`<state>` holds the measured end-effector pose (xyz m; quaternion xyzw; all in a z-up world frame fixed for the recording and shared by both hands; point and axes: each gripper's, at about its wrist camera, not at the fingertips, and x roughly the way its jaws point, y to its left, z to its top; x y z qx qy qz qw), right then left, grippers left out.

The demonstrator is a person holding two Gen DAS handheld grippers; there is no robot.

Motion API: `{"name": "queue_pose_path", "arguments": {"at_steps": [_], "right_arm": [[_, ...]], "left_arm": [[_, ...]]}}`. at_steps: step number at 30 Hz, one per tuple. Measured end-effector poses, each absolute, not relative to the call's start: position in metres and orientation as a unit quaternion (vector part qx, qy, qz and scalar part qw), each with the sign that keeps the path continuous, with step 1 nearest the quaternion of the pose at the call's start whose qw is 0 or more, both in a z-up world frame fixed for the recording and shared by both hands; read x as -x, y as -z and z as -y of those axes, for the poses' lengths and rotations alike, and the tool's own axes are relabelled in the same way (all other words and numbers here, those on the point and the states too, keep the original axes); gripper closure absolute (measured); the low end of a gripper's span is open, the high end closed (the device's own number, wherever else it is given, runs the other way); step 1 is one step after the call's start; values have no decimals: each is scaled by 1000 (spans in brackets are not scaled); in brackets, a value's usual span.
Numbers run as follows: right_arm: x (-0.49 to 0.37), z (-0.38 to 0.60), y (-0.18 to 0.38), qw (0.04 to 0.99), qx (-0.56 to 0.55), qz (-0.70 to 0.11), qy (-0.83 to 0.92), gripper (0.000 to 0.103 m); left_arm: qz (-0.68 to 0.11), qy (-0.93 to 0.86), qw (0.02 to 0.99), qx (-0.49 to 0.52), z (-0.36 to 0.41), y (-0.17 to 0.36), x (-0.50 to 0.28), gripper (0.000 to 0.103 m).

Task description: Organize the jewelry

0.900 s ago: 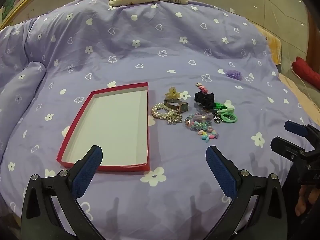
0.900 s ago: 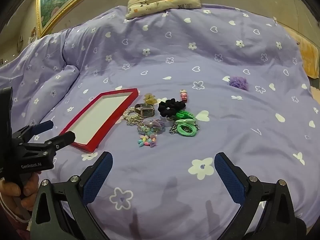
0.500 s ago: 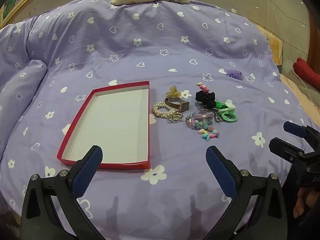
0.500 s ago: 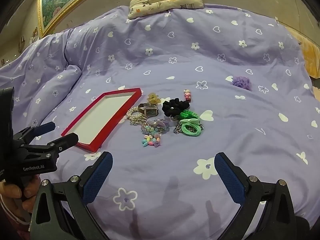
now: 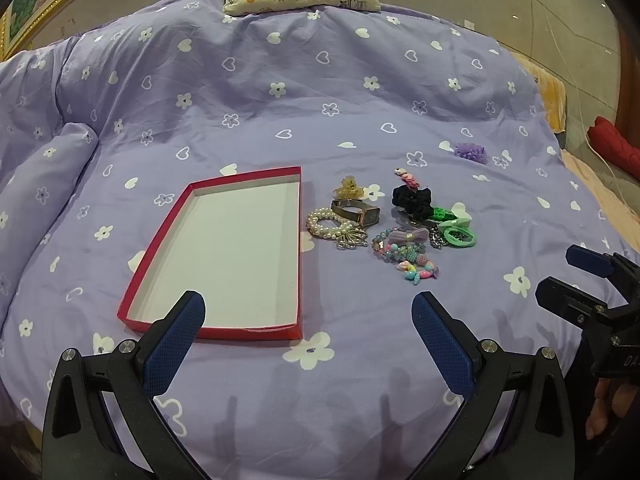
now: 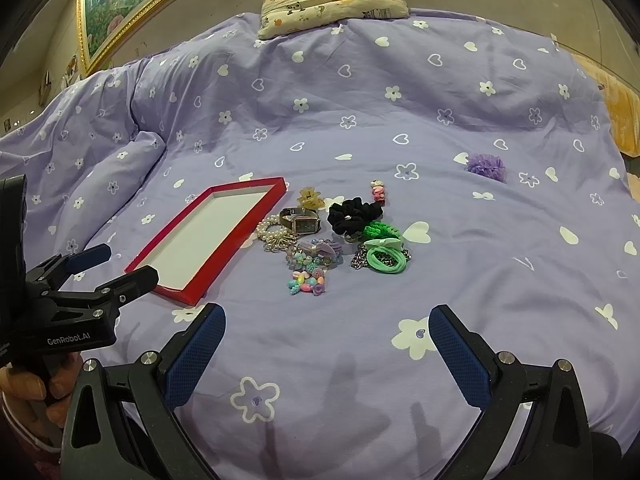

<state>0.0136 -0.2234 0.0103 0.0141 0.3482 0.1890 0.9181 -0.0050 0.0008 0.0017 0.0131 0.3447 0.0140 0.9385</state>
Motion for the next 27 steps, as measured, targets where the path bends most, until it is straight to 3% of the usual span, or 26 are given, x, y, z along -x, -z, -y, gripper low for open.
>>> {"name": "queue_pose_path", "arguments": {"at_steps": [27], "right_arm": [[-13,221,-11,917,-13,-350,-191,1]], "left_arm": [[-346,-13,938,-14,1,0,4,0]]}}
